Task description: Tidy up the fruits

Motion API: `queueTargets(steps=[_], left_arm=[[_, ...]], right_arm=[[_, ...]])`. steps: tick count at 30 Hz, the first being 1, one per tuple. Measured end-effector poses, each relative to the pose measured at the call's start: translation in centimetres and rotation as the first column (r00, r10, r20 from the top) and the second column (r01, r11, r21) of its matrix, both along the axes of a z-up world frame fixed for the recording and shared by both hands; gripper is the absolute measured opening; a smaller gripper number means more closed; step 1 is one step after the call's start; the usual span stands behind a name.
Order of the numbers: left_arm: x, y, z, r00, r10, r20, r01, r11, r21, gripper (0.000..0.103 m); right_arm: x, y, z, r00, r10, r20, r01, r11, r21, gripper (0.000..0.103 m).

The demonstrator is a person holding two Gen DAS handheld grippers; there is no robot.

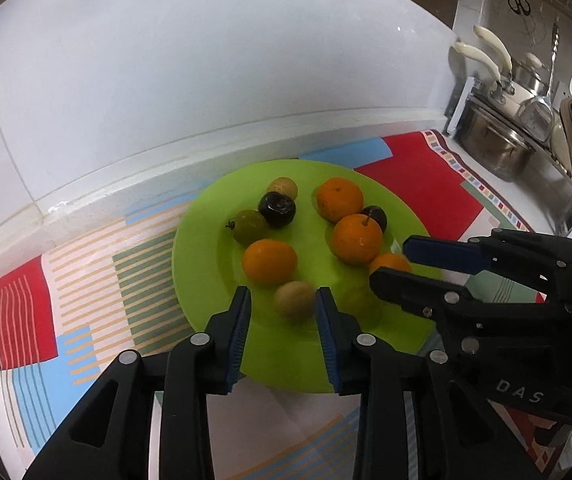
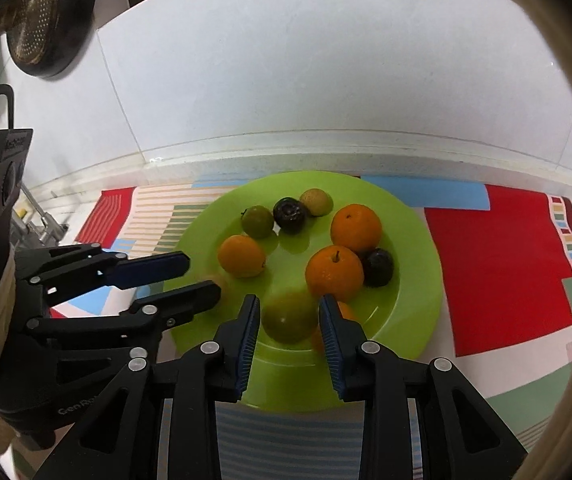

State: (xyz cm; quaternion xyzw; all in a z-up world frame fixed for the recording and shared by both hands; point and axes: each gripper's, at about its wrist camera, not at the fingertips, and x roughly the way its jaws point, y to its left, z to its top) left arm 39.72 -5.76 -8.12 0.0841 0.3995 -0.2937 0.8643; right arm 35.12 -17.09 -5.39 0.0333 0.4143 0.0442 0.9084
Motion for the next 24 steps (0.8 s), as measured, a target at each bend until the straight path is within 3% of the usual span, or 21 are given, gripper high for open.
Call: queueTargets(steps=[2, 10, 15, 20, 22, 24], left_arm=[[-0.3, 0.4, 0.3, 1.000, 0.029, 0.007, -0.029, 1.000, 0.005, 0.036], [-3.9, 1.9, 2.9, 0.989, 0.124, 0.085, -0.127, 0.992, 0.024, 0.039], [-6.7, 3.1, 4.9, 0.976, 0.172, 0.135, -0.173, 0.985, -0.002, 0.050], [-9.5, 4.2, 6.8, 0.959, 0.222, 0.179, -0.217, 0.975, -0.044, 0.062], [-10.8, 4.7, 7.5, 0.952, 0.237, 0.195, -0.229, 0.971, -0.062, 0.066], [-11.8, 5.0, 8.1, 0.943, 0.257, 0.214, -0.247, 0.966, -0.070, 0.069]], right_arm=[[-0.1, -0.2, 0.2, 1.000, -0.006, 0.007, 0.006, 1.000, 0.004, 0.041], [-3.0, -0.4, 1.9, 0.996, -0.071, 0.054, 0.072, 0.997, -0.030, 0.041], [-5.9, -0.6, 3.5, 0.989, -0.110, 0.094, 0.112, 0.994, -0.019, 0.049], [-9.0, -0.3, 5.5, 0.981, -0.128, 0.146, 0.134, 0.991, -0.030, 0.049], [-10.1, 0.0, 6.3, 0.977, -0.132, 0.168, 0.141, 0.989, -0.039, 0.058], [-11.4, 0.1, 7.0, 0.971, -0.139, 0.197, 0.150, 0.988, -0.038, 0.059]])
